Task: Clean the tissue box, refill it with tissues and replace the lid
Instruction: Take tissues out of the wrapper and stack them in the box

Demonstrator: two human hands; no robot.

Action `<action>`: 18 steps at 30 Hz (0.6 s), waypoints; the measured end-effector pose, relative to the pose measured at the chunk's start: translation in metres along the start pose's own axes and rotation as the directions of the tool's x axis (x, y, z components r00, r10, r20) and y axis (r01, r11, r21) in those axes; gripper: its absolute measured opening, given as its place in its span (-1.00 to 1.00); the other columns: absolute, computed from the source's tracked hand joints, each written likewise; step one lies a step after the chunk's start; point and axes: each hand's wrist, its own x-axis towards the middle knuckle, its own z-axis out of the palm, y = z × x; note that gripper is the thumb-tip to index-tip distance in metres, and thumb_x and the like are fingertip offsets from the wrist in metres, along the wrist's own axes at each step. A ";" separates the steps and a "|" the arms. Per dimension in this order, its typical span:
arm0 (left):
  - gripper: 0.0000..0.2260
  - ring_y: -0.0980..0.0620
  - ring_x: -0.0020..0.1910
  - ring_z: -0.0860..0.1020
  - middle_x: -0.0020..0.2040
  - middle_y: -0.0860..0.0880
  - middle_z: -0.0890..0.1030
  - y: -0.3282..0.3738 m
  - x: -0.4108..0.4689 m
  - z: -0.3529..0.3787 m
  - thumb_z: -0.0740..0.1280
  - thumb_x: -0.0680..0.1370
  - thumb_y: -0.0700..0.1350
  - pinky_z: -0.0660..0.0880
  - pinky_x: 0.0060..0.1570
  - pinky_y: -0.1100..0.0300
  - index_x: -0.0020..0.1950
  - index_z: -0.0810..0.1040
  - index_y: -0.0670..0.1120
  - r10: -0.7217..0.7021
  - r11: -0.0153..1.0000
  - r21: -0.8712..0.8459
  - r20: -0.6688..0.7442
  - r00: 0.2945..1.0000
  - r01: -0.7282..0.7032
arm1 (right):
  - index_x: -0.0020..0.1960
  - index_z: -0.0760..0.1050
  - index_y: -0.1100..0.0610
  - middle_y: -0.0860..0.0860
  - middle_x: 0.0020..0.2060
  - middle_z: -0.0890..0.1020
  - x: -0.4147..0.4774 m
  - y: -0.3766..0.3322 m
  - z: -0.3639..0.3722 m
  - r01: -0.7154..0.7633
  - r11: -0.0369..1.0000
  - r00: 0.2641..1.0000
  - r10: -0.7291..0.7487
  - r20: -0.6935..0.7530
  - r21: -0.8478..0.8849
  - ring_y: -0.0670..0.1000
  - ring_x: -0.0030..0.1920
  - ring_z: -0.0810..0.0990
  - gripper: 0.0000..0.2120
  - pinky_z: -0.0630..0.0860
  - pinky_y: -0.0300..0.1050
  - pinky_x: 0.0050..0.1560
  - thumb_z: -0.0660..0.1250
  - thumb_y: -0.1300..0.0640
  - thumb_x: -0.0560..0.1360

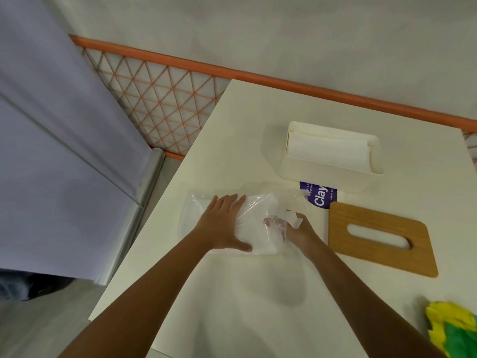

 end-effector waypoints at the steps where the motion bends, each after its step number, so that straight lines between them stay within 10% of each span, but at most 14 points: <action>1: 0.07 -0.04 0.53 0.01 0.55 -0.04 0.05 0.000 -0.001 0.001 0.38 0.26 0.39 -0.14 0.50 0.01 0.54 -0.09 -0.05 0.004 1.000 0.001 -0.006 1.000 -0.004 | 0.31 0.39 0.23 0.20 0.17 0.53 0.000 -0.001 0.000 -0.018 1.000 1.000 0.018 0.010 0.014 0.11 0.03 0.53 -0.59 0.44 -0.13 -0.03 0.31 0.14 0.50; 10: 0.06 -0.03 0.51 0.06 0.53 -0.03 0.08 -0.003 -0.004 -0.002 0.41 0.26 0.37 -0.10 0.50 0.05 0.53 -0.05 -0.05 0.013 1.000 -0.028 -0.050 0.999 -0.015 | -0.15 0.57 0.13 -0.07 -0.37 0.63 0.018 0.004 -0.027 0.005 0.979 1.000 -0.004 -0.006 0.206 0.08 -0.18 0.51 -0.77 0.47 -0.15 -0.13 0.22 0.38 0.51; 15: 0.04 -0.02 0.51 0.08 0.52 -0.01 0.10 -0.002 -0.003 0.000 0.40 0.26 0.37 -0.11 0.50 0.06 0.53 -0.03 -0.05 0.013 1.000 -0.020 -0.028 1.000 -0.014 | 0.25 0.42 0.27 0.17 0.09 0.51 0.020 0.020 -0.027 -0.135 0.954 0.991 0.136 0.013 0.266 0.18 0.08 0.49 -0.74 0.48 -0.05 0.04 0.15 0.29 0.58; 18: 0.04 -0.02 0.50 0.09 0.51 -0.01 0.12 -0.001 -0.003 0.000 0.41 0.26 0.36 -0.11 0.50 0.07 0.53 -0.02 -0.05 0.011 0.999 -0.033 -0.031 0.999 -0.012 | 0.05 0.47 0.18 0.13 -0.04 0.52 0.024 0.024 -0.027 -0.095 0.928 0.995 0.075 0.069 0.360 0.10 -0.08 0.52 -0.83 0.50 -0.08 -0.06 0.17 0.35 0.55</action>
